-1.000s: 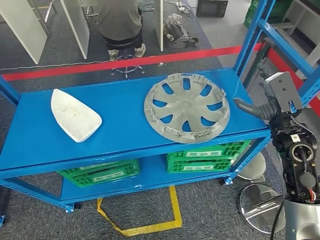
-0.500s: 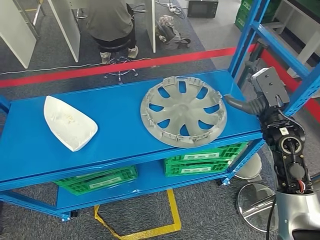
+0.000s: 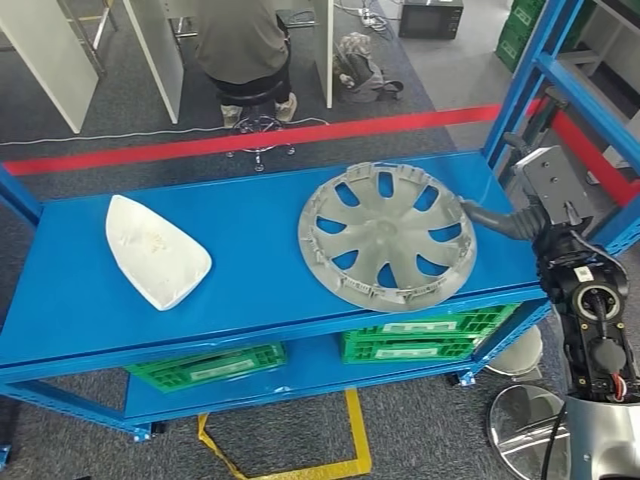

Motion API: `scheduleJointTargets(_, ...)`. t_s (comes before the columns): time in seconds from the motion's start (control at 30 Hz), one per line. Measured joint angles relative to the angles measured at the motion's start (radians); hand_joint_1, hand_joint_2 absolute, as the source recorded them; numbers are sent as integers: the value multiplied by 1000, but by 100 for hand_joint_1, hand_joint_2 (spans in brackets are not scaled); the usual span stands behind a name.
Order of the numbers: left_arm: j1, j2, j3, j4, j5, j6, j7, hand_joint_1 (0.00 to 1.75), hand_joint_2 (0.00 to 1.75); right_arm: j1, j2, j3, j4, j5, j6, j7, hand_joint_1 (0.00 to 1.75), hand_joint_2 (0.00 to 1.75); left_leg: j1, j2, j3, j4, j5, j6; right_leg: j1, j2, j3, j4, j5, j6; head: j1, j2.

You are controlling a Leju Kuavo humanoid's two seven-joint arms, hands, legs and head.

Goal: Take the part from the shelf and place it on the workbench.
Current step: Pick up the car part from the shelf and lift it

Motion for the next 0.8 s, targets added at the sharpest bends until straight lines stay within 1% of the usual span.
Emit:
scheduleJointTargets(0.07, -2, 0, 0, 0, -2, 0, 2, 0, 0, 0, 1, 16, 6, 28, 10, 2, 0, 175, 1, 0, 1, -3, 2, 4, 1, 2, -1, -1, 0, 1, -8, 0)
scheduleJointTargets(0.27, -9, 0, 0, 0, -3, 0, 5, 0, 0, -8, 13, 102, 43, 82, 40, 10, 0, 175, 3, 0, 9, -18, 7, -6, 3, 1, 0, -1, -2, -9, -27, 0)
scheduleJointTargets(0.33, -9, 0, 0, 0, -2, -1, 5, 0, 0, -14, 17, 130, 59, 89, 42, 11, 0, 175, 3, 0, 9, -19, 8, -10, 4, 1, 0, -1, -2, -12, -31, 0)
scheduleJointTargets(0.47, -9, 0, 0, 0, -1, -1, 5, 0, 0, -24, 20, 167, 85, 90, 45, 11, 0, 175, 4, 0, 9, -20, 8, -16, 5, 0, 0, 0, -2, -13, -33, 0)
scheduleJointTargets(0.8, -10, 0, 1, 0, -1, -3, 5, 0, 0, -59, 20, 216, 142, 69, 47, 7, 0, 175, 1, 0, 9, -20, 8, -16, 3, 0, 1, -2, -1, -13, -33, 0)
